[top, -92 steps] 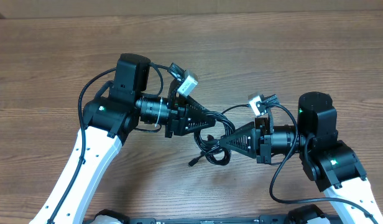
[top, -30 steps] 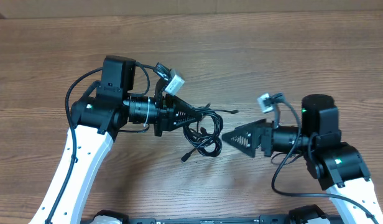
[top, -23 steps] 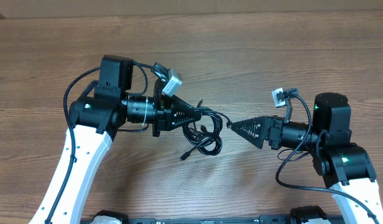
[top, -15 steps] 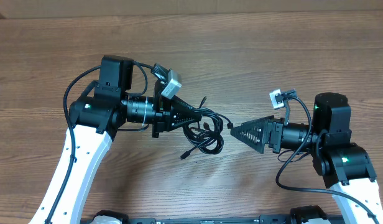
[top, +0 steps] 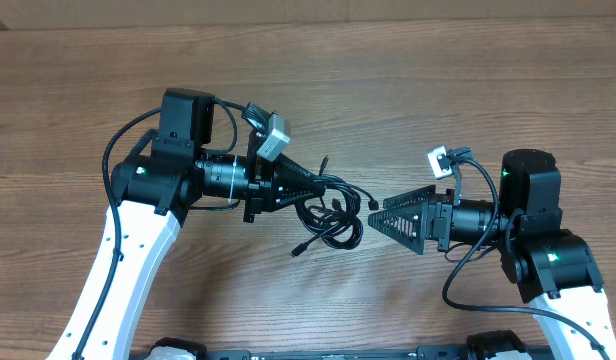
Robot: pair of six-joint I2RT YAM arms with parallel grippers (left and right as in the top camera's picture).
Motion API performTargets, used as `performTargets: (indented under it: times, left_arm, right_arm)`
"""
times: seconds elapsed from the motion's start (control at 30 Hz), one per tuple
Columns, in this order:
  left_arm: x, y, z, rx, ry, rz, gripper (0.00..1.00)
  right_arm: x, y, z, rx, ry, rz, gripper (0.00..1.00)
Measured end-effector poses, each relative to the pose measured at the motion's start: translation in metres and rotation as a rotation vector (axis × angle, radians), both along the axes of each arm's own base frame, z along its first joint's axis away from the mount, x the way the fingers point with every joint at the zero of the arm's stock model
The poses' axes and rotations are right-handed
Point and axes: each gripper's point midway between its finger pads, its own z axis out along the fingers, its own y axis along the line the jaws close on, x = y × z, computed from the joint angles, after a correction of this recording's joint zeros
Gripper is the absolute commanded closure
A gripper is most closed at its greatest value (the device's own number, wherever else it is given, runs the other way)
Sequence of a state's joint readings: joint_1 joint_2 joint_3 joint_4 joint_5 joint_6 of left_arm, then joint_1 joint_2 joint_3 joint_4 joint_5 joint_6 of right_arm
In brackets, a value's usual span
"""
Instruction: Untangle cables
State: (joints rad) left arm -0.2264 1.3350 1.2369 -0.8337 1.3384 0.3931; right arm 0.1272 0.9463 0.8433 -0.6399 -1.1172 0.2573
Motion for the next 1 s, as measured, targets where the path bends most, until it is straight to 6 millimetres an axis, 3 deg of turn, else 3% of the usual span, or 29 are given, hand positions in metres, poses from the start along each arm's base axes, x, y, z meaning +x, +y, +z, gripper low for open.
performTargets:
  times: [0.87,1.0]
  left_arm:
    - [-0.009,-0.016,0.008,-0.025,-0.033,-0.062,0.96]
    - [-0.017,-0.024,0.008,-0.027,-0.033,-0.097,0.96]
  right_arm:
    - [0.009,-0.003,-0.001,-0.031,-0.045,-0.038,0.0]
    - [0.012,-0.002,0.003,-0.027,-0.08,-0.037,0.0]
